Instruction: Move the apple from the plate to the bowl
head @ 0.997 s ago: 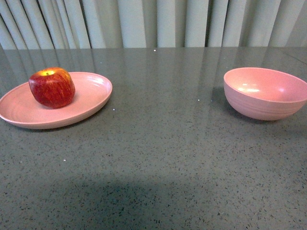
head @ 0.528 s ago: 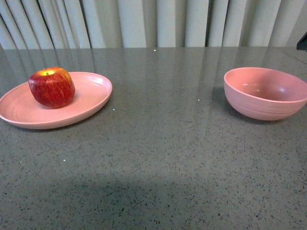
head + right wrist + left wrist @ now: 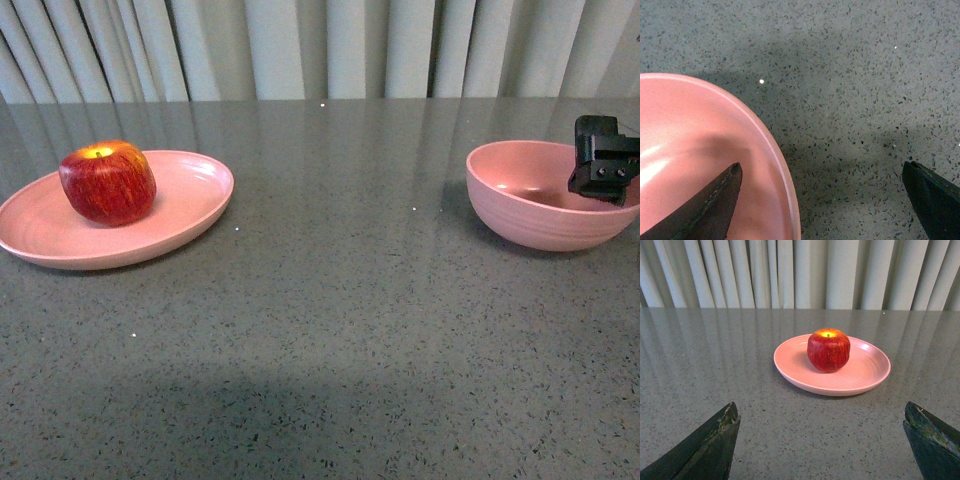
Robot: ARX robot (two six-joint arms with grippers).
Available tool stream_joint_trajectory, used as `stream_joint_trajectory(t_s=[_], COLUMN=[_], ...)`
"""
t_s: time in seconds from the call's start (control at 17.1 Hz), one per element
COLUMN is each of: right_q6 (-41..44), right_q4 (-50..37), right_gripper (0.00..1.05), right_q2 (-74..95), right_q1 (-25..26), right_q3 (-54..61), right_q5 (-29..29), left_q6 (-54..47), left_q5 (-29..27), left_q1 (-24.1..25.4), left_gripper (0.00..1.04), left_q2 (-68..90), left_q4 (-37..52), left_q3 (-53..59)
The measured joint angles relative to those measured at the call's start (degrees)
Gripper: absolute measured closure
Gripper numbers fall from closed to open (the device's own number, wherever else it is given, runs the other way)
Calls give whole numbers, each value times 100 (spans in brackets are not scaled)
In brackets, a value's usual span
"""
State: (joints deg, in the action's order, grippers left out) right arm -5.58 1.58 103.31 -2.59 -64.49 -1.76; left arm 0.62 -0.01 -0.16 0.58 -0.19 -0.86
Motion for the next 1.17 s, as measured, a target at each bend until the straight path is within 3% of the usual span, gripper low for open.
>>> stream_joint_trajectory(t_s=[0.18, 0.23, 0.29, 0.47, 0.59, 0.7, 1.17], right_q6=[-103, -144, -214, -238, -297, -326, -413], right_q4=[94, 101, 146, 179, 184, 229, 525], right_gripper=[7, 22, 51, 81, 94, 100, 100], right_q2=[109, 136, 155, 155, 140, 55, -627], right_q1=[2, 2, 2, -2, -2, -2, -170], right_q3=[-114, -138, -179, -208, -216, -232, -400], right_q5=[-4, -17, 9, 52, 138, 177, 485], left_q6=[0, 0, 0, 0, 0, -2, 0], left_q5=[0, 0, 0, 0, 0, 0, 0], left_q1=[0, 0, 0, 0, 0, 0, 0], left_gripper=[7, 7, 7, 7, 7, 7, 7], left_q2=[0, 0, 0, 0, 0, 0, 0], left_q4=[0, 0, 0, 0, 0, 0, 0], left_q3=[0, 0, 0, 0, 0, 0, 0])
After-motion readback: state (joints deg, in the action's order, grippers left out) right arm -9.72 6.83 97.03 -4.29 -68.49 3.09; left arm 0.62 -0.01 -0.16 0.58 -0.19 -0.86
